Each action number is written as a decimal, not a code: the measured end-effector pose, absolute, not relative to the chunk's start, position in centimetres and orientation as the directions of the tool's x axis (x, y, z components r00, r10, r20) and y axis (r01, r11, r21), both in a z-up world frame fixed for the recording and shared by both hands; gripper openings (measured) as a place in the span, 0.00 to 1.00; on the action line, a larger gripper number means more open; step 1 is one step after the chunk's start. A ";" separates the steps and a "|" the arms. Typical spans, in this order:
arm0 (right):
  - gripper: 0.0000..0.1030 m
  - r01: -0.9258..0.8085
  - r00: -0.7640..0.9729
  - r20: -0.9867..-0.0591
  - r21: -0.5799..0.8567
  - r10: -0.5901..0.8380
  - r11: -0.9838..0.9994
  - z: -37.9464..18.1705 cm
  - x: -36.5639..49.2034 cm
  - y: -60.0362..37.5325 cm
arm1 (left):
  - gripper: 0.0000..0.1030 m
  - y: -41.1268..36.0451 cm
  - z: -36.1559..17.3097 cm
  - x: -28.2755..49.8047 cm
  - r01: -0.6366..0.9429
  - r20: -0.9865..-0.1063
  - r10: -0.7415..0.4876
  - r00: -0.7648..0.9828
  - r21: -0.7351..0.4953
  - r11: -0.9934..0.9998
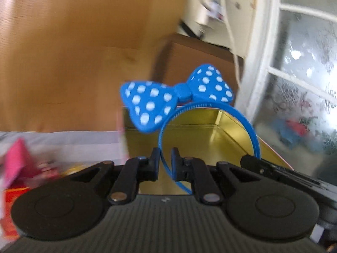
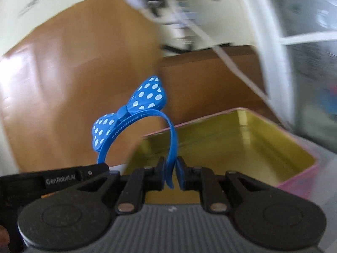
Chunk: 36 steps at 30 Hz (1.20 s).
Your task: Organize rigid objects
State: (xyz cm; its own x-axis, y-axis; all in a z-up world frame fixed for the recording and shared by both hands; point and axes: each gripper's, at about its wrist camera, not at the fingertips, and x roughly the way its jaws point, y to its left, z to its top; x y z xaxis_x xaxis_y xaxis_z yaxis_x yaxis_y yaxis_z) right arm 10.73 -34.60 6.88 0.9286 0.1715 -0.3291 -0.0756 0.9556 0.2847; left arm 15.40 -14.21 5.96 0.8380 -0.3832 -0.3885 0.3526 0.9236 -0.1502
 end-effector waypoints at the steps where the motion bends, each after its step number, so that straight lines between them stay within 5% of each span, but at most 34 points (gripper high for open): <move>1: 0.12 -0.048 0.930 -0.336 0.288 0.148 0.956 6.7 11.1 -35.6 | 0.13 -15.8 5.6 15.9 0.363 -0.397 -0.383 0.834 -0.129 0.923; 6: 0.16 0.044 0.913 -0.397 0.314 0.089 0.949 4.9 13.8 -38.0 | 0.15 -20.1 3.7 17.3 0.372 -0.463 -0.348 0.815 -0.042 0.927; 8: 0.38 0.083 0.907 -0.416 0.308 0.056 0.948 4.4 14.1 -38.1 | 0.15 -20.4 3.5 17.2 0.358 -0.481 -0.328 0.813 -0.031 0.933; 10: 0.47 0.102 0.926 -0.377 0.291 0.016 0.951 4.5 13.1 -37.9 | 0.15 -20.0 3.6 16.3 0.360 -0.479 -0.341 0.809 -0.054 0.931; 15: 0.46 0.084 0.969 -0.247 0.285 -0.011 0.955 5.5 9.7 -37.8 | 0.15 -15.2 3.9 11.9 0.342 -0.449 -0.358 0.819 -0.120 0.932; 23: 0.45 -0.197 0.954 -0.184 0.208 0.236 0.958 7.5 6.3 -32.2 | 0.16 -4.4 2.9 5.2 0.162 -0.445 -0.218 0.869 -0.162 0.973; 30: 0.44 -0.528 0.767 -0.377 0.090 0.519 0.845 6.0 5.7 -22.3 | 0.17 4.8 0.9 -0.3 -0.194 -0.348 0.140 0.927 -0.128 0.973; 36: 0.45 -0.591 0.567 -0.611 0.164 0.552 0.790 3.7 8.7 -15.2 | 0.17 7.0 -1.2 0.1 -0.258 -0.383 0.163 0.909 -0.211 0.943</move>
